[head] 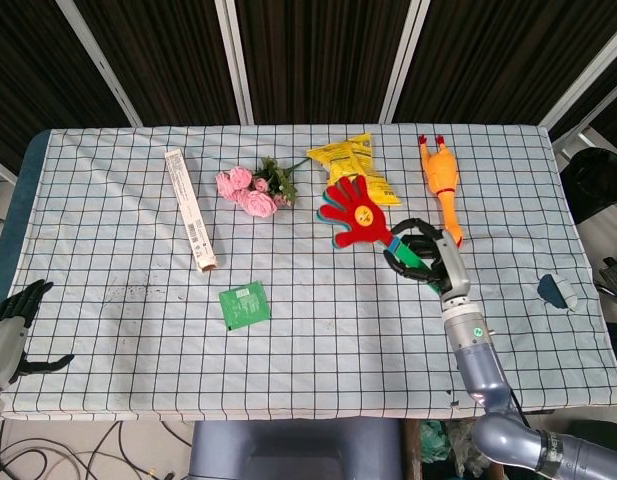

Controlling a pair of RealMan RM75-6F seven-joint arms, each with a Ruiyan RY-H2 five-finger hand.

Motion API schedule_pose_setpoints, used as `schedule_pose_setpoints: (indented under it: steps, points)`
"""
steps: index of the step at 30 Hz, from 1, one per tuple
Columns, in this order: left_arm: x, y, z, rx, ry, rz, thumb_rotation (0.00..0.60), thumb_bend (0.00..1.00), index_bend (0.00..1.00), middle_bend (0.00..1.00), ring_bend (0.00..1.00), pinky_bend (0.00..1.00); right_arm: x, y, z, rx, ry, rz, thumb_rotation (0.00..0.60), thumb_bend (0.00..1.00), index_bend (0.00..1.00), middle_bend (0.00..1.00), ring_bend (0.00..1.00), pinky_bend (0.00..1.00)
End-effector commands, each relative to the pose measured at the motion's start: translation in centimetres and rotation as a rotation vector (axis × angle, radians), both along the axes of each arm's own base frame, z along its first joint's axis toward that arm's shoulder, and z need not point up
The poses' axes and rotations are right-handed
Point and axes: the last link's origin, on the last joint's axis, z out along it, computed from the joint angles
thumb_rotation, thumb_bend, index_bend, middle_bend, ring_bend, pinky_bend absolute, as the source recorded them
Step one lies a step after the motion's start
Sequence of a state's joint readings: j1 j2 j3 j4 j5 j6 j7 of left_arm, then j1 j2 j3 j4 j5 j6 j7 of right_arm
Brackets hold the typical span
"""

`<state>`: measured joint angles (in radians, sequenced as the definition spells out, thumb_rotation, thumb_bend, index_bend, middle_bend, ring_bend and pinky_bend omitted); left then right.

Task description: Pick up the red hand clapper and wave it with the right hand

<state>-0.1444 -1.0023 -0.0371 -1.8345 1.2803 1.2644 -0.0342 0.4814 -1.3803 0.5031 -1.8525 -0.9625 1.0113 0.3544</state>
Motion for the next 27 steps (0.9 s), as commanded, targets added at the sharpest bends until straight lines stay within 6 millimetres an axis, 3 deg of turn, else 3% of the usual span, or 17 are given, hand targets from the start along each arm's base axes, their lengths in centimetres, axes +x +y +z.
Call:
schedule_pose_setpoints:
  steps: [1,10,19,22,24,27]
  points:
    - [0.0,0.0,0.0,0.001,-0.001,0.001,0.6,0.0,0.0,0.0,0.0,0.0,-2.9,-0.1,-2.4,0.086,0.603,0.146,0.6,0.6,0.76,0.78,0.88,0.86]
    - [0.0,0.0,0.0,0.0,-0.001,0.002,0.6,0.0,0.0,0.0,0.0,0.0,-4.6,-0.9,-5.1,0.141,0.743,0.132,0.6,0.59,0.76,0.76,0.86,0.85]
    - [0.0,0.1,0.1,-0.001,-0.007,0.009,0.6,0.0,0.0,0.0,0.0,0.0,-5.4,-1.4,-6.8,0.155,0.77,0.109,0.6,0.57,0.76,0.73,0.83,0.81]
    - [0.0,0.1,0.1,-0.004,-0.008,0.01,0.6,0.0,0.0,0.0,0.0,0.0,-5.7,-1.6,-6.9,0.149,0.802,0.107,0.6,0.46,0.72,0.62,0.73,0.63]
    - [0.0,0.1,0.0,-0.006,-0.008,0.011,0.6,0.0,0.0,0.0,0.0,0.0,-6.0,-1.6,-6.9,0.144,0.843,0.107,0.6,0.34,0.61,0.47,0.59,0.41]
    - [0.0,0.1,0.0,-0.006,-0.006,0.012,0.6,0.0,0.0,0.0,0.0,0.0,-6.4,-1.7,-6.8,0.139,0.905,0.105,0.6,0.23,0.43,0.26,0.38,0.23]
